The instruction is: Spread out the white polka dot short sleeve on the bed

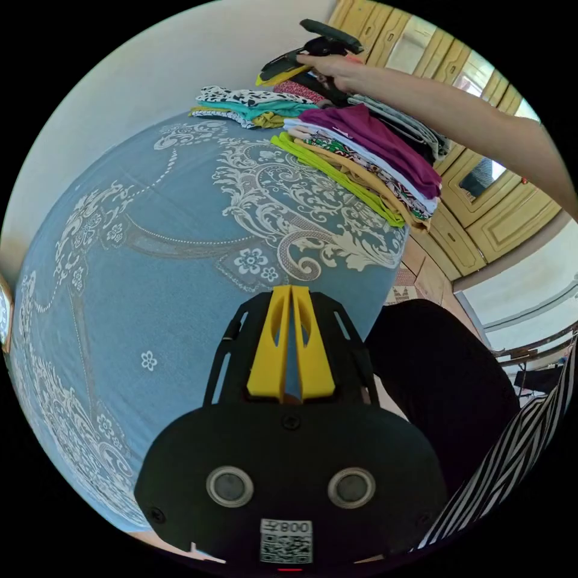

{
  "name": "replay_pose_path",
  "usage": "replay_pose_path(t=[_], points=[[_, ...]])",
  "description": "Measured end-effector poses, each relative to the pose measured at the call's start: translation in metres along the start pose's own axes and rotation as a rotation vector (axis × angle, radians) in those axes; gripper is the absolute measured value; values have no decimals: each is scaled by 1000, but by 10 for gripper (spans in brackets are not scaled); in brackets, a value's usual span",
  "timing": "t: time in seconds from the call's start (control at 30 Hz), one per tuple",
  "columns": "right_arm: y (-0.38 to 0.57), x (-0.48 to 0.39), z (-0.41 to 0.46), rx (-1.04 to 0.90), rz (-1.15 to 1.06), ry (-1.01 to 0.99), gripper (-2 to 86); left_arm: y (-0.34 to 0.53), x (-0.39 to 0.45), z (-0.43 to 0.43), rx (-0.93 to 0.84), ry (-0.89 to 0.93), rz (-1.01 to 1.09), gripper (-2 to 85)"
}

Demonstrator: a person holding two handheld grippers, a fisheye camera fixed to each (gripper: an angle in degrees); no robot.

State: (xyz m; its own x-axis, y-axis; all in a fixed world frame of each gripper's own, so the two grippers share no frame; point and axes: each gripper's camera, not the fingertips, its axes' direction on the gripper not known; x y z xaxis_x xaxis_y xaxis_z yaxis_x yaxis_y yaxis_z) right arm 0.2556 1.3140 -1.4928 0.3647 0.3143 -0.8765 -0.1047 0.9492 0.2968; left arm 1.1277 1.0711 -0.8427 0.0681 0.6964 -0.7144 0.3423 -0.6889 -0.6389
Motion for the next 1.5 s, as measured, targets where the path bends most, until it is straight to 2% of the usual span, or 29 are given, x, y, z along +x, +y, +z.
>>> replay_pose_path(t=[0.2,0.37,0.57,0.77,0.93,1.1,1.23,1.5], points=[[-26,-54,69,-70,-37,113,72,27,1,-27,31,-18,10,2],[-28,-82,107,-104,-10,175,28,45,-2,-50,34,-18,15,2],[-18,-104,112,-70,41,87,8,67,-6,-78,40,-16,0,2],[1,-135,78,20,44,-59,4,85,-18,-111,14,51,-31,3],[44,-190,36,92,-41,-281,3,110,-37,-164,150,160,-137,3],[114,-264,24,45,-136,-475,3,156,-64,-234,259,171,-293,3],[185,-316,16,-22,-156,-651,2,195,-73,-274,276,161,-366,3],[276,-364,-50,15,-135,-898,3,270,-70,-324,313,272,-507,18]])
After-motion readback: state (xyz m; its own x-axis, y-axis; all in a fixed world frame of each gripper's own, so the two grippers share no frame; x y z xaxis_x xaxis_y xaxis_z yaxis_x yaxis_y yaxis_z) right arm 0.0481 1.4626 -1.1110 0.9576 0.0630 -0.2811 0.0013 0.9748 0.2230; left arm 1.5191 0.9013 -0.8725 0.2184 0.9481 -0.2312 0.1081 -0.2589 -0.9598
